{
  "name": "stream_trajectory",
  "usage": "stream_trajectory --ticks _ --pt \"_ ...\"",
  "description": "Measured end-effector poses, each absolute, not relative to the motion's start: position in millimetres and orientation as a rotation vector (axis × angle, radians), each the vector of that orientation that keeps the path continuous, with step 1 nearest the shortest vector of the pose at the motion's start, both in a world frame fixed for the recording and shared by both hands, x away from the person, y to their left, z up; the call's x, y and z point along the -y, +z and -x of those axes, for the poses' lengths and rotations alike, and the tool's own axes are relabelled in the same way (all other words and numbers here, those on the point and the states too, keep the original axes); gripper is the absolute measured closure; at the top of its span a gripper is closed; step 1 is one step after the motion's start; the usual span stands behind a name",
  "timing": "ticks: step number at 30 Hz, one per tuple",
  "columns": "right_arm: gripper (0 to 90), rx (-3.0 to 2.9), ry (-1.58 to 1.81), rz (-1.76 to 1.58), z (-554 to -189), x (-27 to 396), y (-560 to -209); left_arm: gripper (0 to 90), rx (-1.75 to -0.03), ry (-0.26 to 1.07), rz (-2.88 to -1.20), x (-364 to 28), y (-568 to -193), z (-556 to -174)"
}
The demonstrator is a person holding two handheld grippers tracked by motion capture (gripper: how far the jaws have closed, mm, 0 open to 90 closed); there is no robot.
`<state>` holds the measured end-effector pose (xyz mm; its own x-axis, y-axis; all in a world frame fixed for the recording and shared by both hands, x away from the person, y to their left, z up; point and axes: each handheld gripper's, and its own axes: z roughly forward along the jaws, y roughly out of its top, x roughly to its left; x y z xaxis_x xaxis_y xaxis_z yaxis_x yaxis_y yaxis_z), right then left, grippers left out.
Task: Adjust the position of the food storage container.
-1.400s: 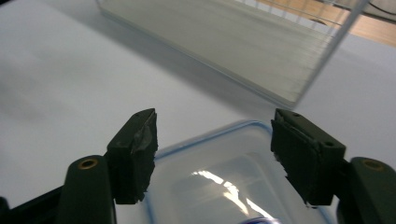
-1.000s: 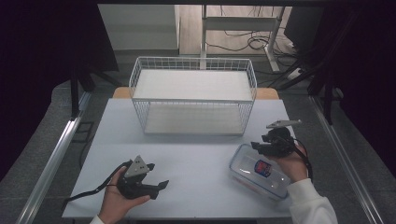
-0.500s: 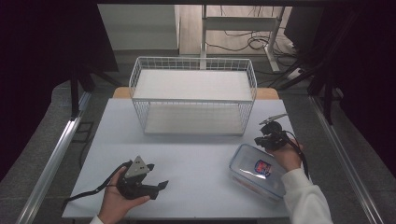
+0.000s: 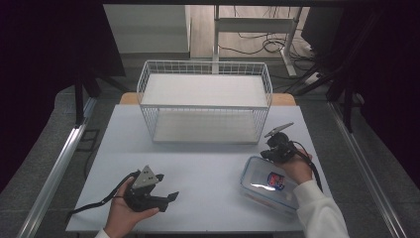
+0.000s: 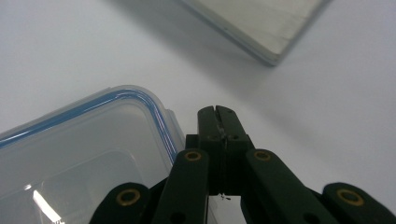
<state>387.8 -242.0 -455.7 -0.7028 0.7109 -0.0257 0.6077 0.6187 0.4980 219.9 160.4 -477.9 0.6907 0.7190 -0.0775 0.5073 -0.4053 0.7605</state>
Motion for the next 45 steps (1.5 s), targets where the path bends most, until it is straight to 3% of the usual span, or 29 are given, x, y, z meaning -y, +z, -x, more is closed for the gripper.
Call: stream_trajectory --ticks 13,18,25,32,45 --pt "89.0 -2.652 0.691 -0.986 -373.9 215.0 -455.0 23.4 -0.935 0.340 -2.093 -160.9 -477.8 -220.2" --pt "89.0 -2.477 0.814 -1.072 -346.6 252.2 -422.7 23.3 -0.945 0.345 -2.086 -163.5 -476.7 -220.3" --pt "89.0 -2.305 0.835 -1.278 -304.8 313.5 -407.0 23.3 -0.956 0.332 -2.075 -165.6 -477.9 -223.4" --pt "89.0 -2.220 0.752 -1.438 -262.8 362.2 -431.4 23.3 -0.964 0.321 -2.063 -165.2 -477.9 -226.5" --pt "89.1 -2.316 0.598 -1.548 -254.2 352.4 -461.4 23.3 -0.962 0.328 -2.071 -165.8 -477.4 -229.0"
